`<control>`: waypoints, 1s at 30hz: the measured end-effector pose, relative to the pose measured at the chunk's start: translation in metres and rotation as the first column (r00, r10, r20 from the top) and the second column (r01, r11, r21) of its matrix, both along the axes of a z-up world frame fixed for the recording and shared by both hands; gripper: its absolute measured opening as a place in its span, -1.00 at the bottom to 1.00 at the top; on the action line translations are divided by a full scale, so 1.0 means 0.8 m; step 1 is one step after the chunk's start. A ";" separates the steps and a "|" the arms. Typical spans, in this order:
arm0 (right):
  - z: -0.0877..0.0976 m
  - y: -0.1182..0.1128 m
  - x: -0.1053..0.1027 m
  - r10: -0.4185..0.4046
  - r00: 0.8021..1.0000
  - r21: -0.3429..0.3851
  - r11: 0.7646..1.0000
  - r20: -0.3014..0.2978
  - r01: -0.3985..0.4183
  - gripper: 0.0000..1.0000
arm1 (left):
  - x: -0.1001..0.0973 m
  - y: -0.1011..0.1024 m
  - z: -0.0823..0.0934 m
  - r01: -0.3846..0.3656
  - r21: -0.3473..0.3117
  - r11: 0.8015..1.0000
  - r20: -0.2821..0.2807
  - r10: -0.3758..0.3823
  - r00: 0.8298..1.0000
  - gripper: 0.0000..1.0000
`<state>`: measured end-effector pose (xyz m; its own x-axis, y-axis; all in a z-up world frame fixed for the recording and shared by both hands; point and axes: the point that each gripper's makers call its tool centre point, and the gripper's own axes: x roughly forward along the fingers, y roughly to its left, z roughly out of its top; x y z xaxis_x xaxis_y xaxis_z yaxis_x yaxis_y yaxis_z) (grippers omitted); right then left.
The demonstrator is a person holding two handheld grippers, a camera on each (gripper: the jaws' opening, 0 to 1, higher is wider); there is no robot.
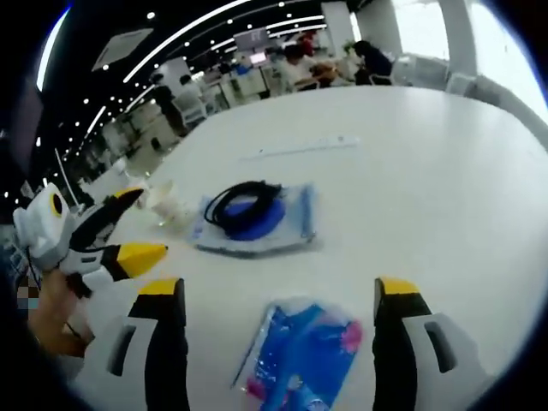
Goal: Arrange the tabletop items into an orderly group along one side of the table until the central work area is clear of visible clutter.
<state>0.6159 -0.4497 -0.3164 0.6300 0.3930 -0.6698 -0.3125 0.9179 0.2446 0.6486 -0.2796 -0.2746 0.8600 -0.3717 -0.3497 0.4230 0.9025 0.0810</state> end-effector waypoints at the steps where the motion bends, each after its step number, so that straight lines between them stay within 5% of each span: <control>1: -0.001 0.000 -0.003 -0.002 1.000 0.002 1.000 -0.003 0.002 0.76 | -0.002 0.000 0.001 0.000 -0.002 1.000 0.000 0.000 1.000 0.88; 13: -0.020 0.008 -0.043 0.041 0.998 -0.019 0.999 -0.046 -0.042 0.64 | -0.032 0.016 0.015 -0.011 0.002 1.000 -0.015 0.011 1.000 0.99; 23: -0.047 0.006 -0.059 0.016 0.993 -0.050 0.999 -0.114 -0.022 0.50 | -0.054 0.027 0.051 -0.017 -0.039 0.999 0.036 0.018 0.999 0.99; 30: -0.062 0.005 -0.058 0.012 0.995 -0.103 0.994 -0.102 -0.022 0.36 | -0.063 0.030 0.048 -0.010 -0.023 1.000 0.020 0.011 1.000 0.99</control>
